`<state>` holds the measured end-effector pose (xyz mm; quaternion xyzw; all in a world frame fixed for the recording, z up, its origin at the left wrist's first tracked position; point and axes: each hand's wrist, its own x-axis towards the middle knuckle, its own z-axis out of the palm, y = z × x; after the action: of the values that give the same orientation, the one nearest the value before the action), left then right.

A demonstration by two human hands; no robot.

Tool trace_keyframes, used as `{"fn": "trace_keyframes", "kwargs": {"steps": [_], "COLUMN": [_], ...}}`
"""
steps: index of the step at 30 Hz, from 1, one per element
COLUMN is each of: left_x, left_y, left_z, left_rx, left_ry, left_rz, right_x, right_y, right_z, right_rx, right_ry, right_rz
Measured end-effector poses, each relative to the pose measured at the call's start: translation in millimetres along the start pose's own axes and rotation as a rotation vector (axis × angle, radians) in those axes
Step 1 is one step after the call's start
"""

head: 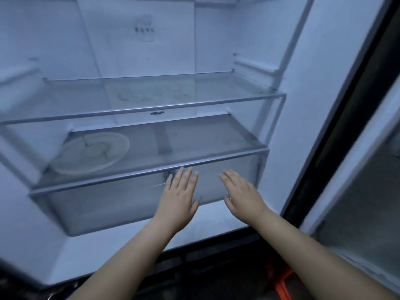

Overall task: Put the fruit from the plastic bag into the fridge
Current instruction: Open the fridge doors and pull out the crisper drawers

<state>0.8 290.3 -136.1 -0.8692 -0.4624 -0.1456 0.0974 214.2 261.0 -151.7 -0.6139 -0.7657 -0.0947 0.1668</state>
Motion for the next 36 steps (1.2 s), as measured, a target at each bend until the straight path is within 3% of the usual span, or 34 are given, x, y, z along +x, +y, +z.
{"fn": "trace_keyframes", "kwargs": {"steps": [9,18,21,23,25,27,29,31,33,36], "left_x": [-17.3,-12.2,-13.9,-17.6,-20.5,-20.0,-15.8,-12.6,-12.8,-13.0], "left_y": [-82.8,-81.8,-77.3,-73.6,-62.9,-49.3,-43.5,-49.1,-61.0,-70.8], "left_z": [20.9,28.5,30.9,33.0,32.3,28.4,26.1,26.4,27.3,31.8], "left_rx": [0.012,0.057,-0.008,-0.216,-0.604,-1.086,-1.645,-2.178,-2.531,-2.676], "left_ry": [-0.061,-0.121,-0.058,0.063,0.232,0.344,0.411,0.474,0.548,0.619], "left_rz": [-0.251,-0.355,-0.377,-0.389,-0.497,-0.78,-1.092,-1.263,-1.316,-1.295], "right_x": [84.1,96.1,93.3,84.0,70.1,61.3,65.9,73.6,78.0,80.3], "right_y": [-61.9,-62.9,-64.1,-67.7,-74.7,-81.9,-82.7,-77.4,-73.9,-76.1], "right_z": [50.6,67.9,65.5,56.4,48.7,47.6,50.5,53.1,53.7,55.7], "right_rx": [0.109,0.072,0.164,0.441,0.801,1.206,1.723,2.107,2.255,2.308], "right_ry": [0.022,0.033,0.038,0.042,0.123,0.165,0.087,0.017,0.011,0.018], "right_rz": [-0.111,-0.167,-0.178,-0.076,0.132,0.463,0.853,1.124,1.209,1.183]}}
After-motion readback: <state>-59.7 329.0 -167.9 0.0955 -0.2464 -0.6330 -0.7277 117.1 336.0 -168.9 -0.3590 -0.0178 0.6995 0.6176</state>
